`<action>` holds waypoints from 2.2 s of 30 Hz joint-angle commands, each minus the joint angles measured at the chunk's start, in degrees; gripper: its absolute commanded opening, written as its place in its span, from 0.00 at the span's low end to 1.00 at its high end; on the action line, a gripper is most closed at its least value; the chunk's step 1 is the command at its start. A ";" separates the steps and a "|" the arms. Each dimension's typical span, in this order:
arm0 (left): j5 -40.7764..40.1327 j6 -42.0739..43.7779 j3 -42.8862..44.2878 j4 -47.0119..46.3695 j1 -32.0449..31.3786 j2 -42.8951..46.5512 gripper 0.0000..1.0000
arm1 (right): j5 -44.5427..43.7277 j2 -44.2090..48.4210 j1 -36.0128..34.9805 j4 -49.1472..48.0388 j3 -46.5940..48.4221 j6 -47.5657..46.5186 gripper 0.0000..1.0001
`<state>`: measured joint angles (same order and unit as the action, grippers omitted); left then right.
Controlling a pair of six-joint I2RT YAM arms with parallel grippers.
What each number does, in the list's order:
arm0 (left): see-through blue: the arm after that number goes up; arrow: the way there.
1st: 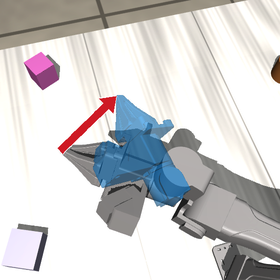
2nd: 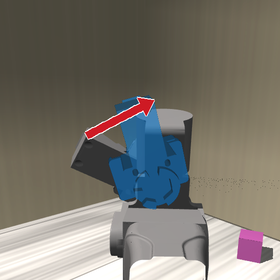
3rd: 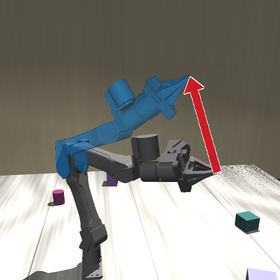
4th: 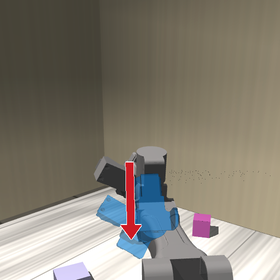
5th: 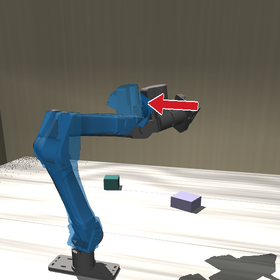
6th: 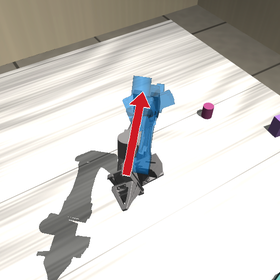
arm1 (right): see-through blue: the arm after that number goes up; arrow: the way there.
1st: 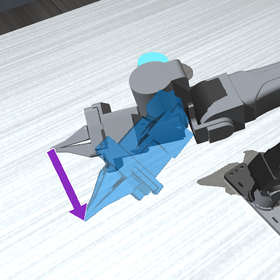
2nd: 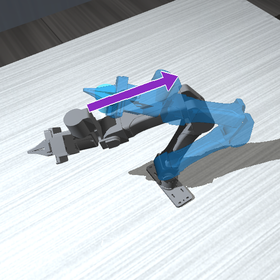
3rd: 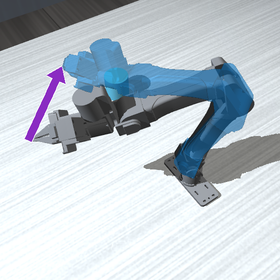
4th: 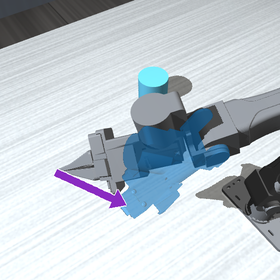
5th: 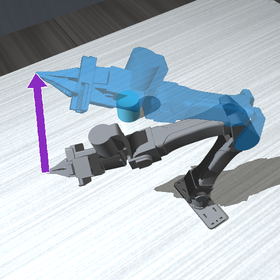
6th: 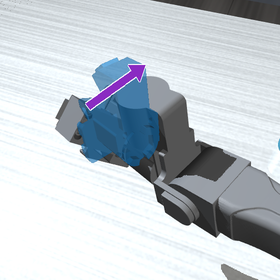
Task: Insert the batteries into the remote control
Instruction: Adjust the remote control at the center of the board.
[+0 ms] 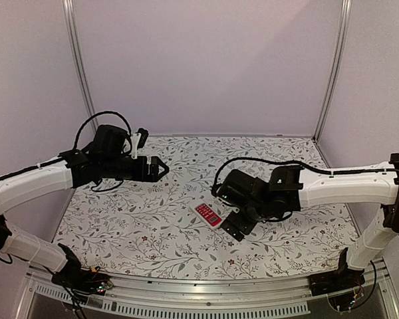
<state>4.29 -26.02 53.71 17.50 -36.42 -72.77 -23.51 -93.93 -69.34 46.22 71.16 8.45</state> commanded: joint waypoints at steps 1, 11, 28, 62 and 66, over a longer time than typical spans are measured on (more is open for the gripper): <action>1.46 1.36 1.95 2.81 0.83 -1.44 1.00 | 8.41 7.28 8.14 -2.28 -5.07 5.35 0.99; 0.73 4.95 16.40 9.29 -1.77 -20.61 1.00 | 27.46 12.18 16.39 -13.59 -13.54 13.52 0.99; -6.96 13.65 42.46 20.00 -9.29 -49.85 1.00 | 42.54 -8.93 11.29 -35.93 -7.85 25.99 0.99; -4.74 12.57 28.04 16.03 -9.37 -44.78 0.97 | 37.97 -11.45 16.93 -38.02 -13.76 29.93 0.99; -3.36 11.08 23.96 14.58 -10.30 -43.25 0.96 | 38.57 -11.14 18.80 -37.89 -13.05 28.86 0.99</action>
<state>-0.69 -13.06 80.90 33.61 -45.69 -118.15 16.47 -105.93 -52.25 4.86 58.83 38.48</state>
